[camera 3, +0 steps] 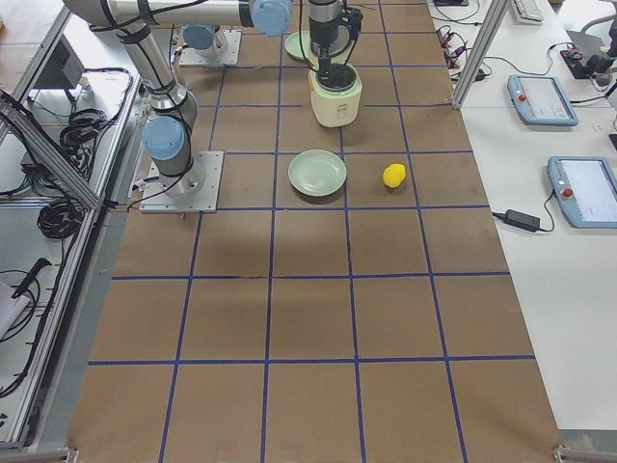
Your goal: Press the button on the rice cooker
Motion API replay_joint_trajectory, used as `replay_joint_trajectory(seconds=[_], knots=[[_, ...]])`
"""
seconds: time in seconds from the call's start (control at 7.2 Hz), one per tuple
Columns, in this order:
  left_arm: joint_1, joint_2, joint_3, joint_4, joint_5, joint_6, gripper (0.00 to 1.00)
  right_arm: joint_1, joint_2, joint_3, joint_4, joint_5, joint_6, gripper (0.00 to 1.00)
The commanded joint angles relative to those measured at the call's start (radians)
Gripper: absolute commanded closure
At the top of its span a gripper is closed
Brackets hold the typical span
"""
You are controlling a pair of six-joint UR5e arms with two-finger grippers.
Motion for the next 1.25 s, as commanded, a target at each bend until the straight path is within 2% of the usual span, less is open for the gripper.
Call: replay_joint_trajectory(seconds=[0.0, 0.42, 0.83, 1.11], knots=[[0.0, 0.0, 0.0, 0.0, 0.0, 0.0, 0.0, 0.001, -0.012, 0.013, 0.007, -0.001, -0.004, 0.0], [0.0, 0.0, 0.0, 0.0, 0.0, 0.0, 0.0, 0.002, -0.009, 0.019, -0.003, 0.007, -0.001, 0.0], [0.0, 0.0, 0.0, 0.0, 0.0, 0.0, 0.0, 0.003, 0.061, -0.067, -0.001, 0.009, -0.006, 0.0], [0.0, 0.0, 0.0, 0.0, 0.0, 0.0, 0.0, 0.002, 0.063, -0.061, 0.0, 0.005, -0.004, 0.0]])
